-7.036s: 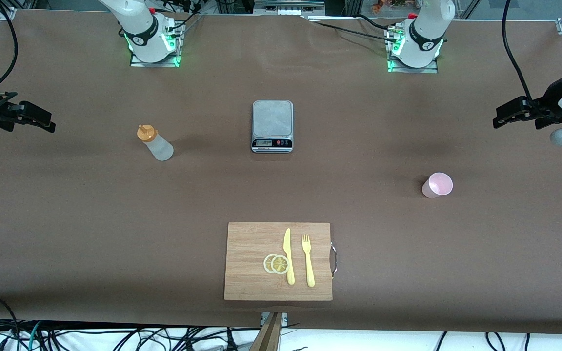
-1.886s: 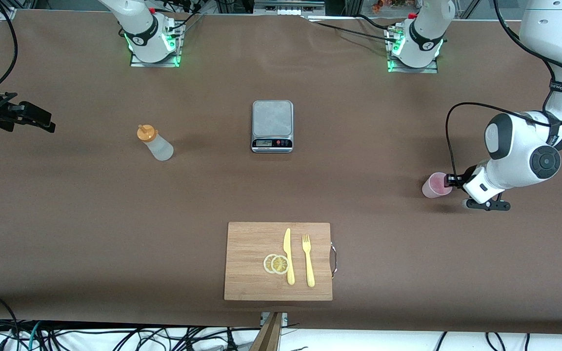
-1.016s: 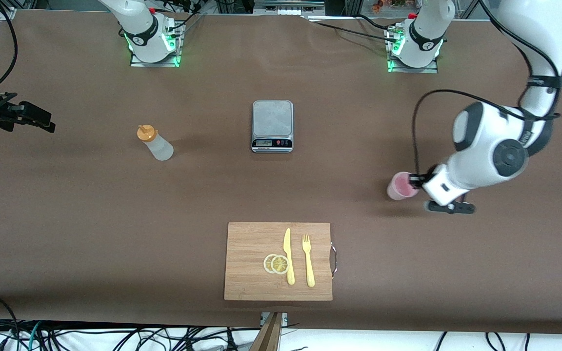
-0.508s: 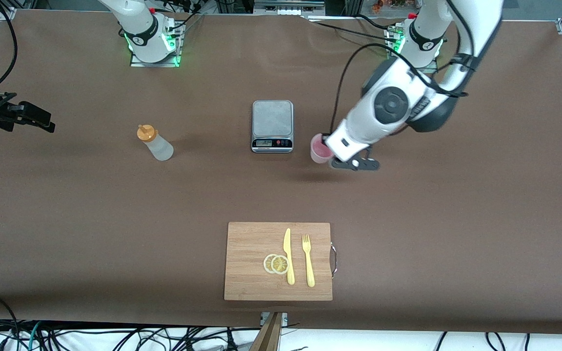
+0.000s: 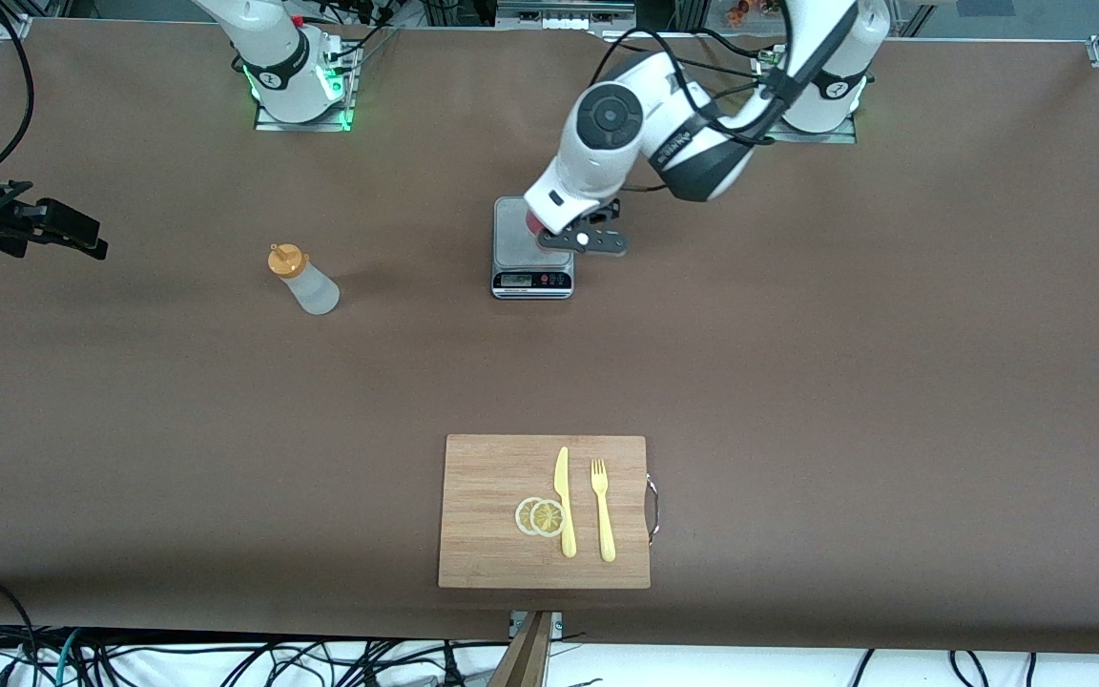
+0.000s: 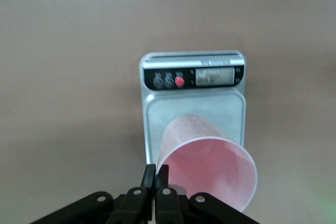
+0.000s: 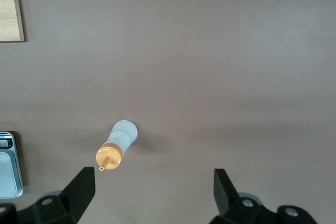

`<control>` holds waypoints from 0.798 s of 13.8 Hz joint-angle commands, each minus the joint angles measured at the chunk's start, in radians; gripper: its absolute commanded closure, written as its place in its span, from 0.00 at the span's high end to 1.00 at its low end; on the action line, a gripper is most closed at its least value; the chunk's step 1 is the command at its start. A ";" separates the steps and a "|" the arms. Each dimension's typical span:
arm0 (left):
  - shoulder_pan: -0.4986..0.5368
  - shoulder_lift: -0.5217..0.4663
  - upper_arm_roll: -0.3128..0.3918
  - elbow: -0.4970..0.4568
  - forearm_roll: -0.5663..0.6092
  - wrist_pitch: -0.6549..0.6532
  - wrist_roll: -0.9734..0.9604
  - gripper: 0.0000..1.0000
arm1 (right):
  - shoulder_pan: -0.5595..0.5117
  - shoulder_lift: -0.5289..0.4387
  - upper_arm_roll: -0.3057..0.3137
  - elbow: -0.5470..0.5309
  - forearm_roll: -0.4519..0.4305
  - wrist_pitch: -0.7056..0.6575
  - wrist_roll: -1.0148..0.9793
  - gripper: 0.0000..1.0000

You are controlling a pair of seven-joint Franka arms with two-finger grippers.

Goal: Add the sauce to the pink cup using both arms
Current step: 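Carry the pink cup with the left gripper onto the scale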

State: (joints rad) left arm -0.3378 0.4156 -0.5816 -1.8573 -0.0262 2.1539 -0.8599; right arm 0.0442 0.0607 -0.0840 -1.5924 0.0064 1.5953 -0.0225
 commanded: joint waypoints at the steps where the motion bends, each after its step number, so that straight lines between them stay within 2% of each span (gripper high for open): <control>1: -0.044 -0.006 0.011 -0.052 0.002 0.067 -0.060 0.00 | -0.006 0.004 0.000 0.014 0.015 -0.012 -0.020 1.00; 3: -0.070 -0.003 0.014 -0.066 0.003 0.102 -0.082 0.00 | -0.006 0.004 0.000 0.014 0.015 -0.012 -0.020 1.00; 8: -0.075 0.060 0.016 -0.065 0.169 0.126 -0.155 0.00 | -0.006 0.004 0.000 0.014 0.015 -0.012 -0.020 1.00; 11: -0.076 0.081 0.017 -0.057 0.170 0.141 -0.163 0.00 | -0.006 0.004 0.000 0.014 0.015 -0.014 -0.020 1.00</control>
State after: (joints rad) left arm -0.4013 0.4674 -0.5744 -1.9236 0.1140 2.2697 -0.9940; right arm 0.0442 0.0607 -0.0840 -1.5924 0.0064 1.5950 -0.0227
